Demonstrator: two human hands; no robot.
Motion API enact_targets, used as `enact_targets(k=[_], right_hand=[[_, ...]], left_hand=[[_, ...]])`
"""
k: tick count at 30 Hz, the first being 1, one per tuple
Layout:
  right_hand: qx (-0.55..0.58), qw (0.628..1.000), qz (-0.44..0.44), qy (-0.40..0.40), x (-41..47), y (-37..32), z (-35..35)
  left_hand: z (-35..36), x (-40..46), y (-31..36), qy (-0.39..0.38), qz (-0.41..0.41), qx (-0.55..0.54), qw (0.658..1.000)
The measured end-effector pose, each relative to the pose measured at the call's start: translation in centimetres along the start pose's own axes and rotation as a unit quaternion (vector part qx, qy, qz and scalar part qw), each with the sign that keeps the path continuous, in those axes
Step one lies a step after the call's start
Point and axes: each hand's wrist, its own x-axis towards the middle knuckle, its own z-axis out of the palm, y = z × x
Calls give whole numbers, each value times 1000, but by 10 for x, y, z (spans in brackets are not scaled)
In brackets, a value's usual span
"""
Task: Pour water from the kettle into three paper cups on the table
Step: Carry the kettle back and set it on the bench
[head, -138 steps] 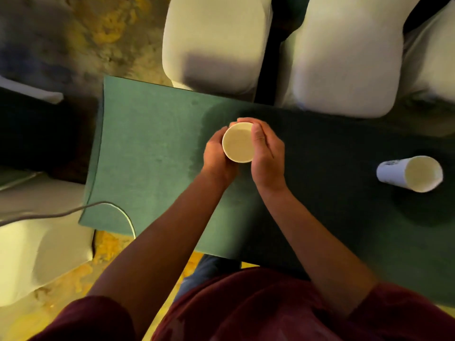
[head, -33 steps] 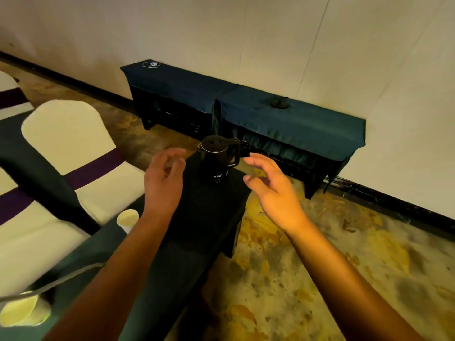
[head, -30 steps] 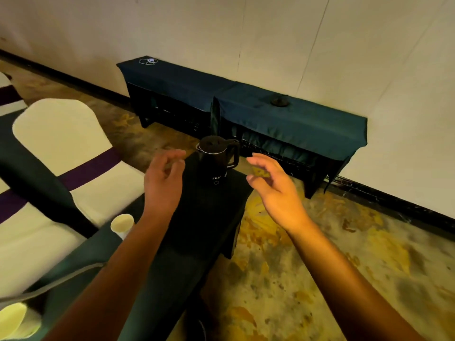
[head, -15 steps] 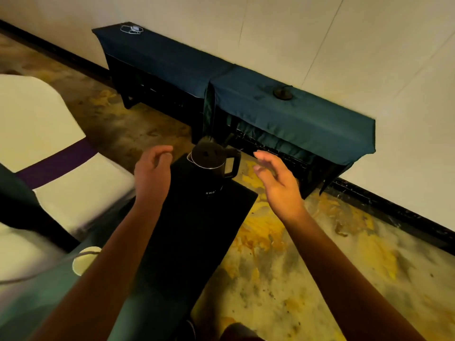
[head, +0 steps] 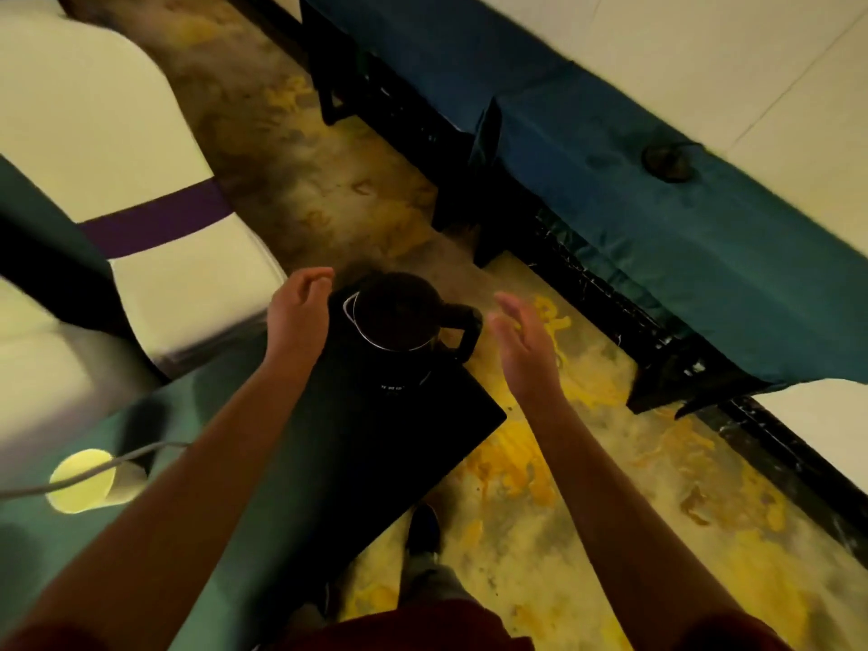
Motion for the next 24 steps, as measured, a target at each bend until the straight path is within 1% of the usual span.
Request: enact_targets(k=[4,7,9,11,15,17,20,24], right_hand=[[27,998,23,-43,29,35,1],[54,995,50,-68,43,50,9],[58,990,58,-115,48,54,14],[63,981,63,-172,54,60,19],[58,971,63,-224,60,66,18],[34,971,59,-227,62,67,19],[6,976,56,-209,64,70,27],[13,977,66,-204,64,70,35]], left_hand=[[30,12,-6,17,-44,-6,999],[46,17,-12,12,-98,-41,994],[57,20,-16,14,-125,-56,991],[64,22,-20,15,-139,-54,989],[70,21,-16,13,-142,-70,987],[72,22,-16,10,-138,-75,988],[71,25,-17,2,-140,-75,987],[72,28,-14,-2,-150,-119,982]])
